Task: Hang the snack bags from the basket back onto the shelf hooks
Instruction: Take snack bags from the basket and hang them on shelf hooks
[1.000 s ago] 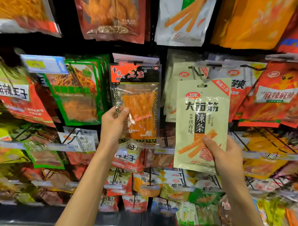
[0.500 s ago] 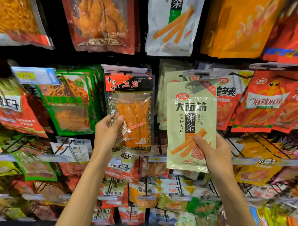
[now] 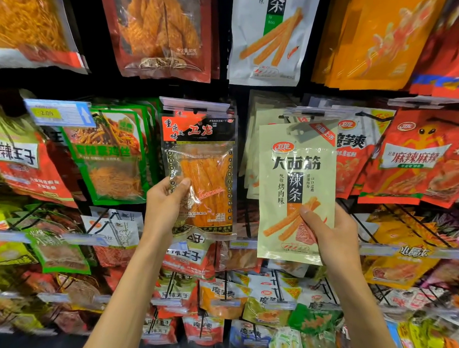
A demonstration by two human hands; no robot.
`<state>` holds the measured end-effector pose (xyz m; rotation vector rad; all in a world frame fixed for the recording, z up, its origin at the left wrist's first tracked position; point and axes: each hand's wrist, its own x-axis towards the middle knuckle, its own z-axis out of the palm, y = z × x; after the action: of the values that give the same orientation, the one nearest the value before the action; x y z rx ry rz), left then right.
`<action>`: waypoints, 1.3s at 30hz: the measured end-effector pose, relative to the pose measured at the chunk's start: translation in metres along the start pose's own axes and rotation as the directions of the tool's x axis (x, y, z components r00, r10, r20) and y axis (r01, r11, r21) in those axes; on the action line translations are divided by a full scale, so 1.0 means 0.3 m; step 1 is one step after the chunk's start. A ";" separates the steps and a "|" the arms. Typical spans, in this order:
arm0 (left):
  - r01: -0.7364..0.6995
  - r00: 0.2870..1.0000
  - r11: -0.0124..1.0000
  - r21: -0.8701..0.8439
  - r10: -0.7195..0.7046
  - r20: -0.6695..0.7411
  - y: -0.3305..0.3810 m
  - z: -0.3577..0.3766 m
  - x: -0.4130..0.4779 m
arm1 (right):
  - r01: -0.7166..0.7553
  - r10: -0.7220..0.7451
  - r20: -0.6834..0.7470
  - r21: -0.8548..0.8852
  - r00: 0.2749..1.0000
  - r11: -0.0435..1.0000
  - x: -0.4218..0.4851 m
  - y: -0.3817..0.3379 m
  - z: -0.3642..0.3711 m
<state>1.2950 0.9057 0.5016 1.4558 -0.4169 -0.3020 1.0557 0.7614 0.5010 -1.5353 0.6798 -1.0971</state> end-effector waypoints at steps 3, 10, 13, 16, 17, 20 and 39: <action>0.009 1.000 1.000 0.001 -0.009 -0.005 -0.002 -0.004 0.016 | 0.005 -0.005 0.001 0.019 1.000 1.000 0.000 -0.004 0.002; 0.013 1.000 1.000 0.026 -0.013 0.004 0.002 0.004 0.036 | -0.006 0.005 0.005 0.006 1.000 1.000 0.021 0.006 0.002; 0.019 1.000 0.999 0.034 -0.019 0.003 -0.006 0.011 0.080 | -0.023 0.023 -0.002 0.010 1.000 1.000 0.038 0.011 0.003; 0.017 1.000 0.998 0.066 -0.016 -0.006 -0.011 0.018 0.127 | -0.035 0.035 0.003 0.018 0.999 0.999 0.061 0.017 0.006; 0.020 1.000 0.997 0.074 -0.020 -0.008 -0.014 0.020 0.145 | -0.039 0.038 0.010 0.025 0.999 0.999 0.070 0.019 0.007; 0.023 1.000 0.996 0.081 -0.023 0.002 -0.010 0.038 0.183 | -0.037 0.036 0.027 0.033 0.999 0.999 0.091 0.020 0.009; -0.046 0.999 0.993 0.113 0.049 -0.023 -0.043 0.059 0.181 | -0.039 0.040 0.037 -0.035 0.998 0.999 0.333 0.143 0.057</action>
<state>1.3362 0.8647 0.4947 1.5560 -0.4529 -0.2245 1.1177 0.6713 0.4887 -1.5615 0.7034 -1.0287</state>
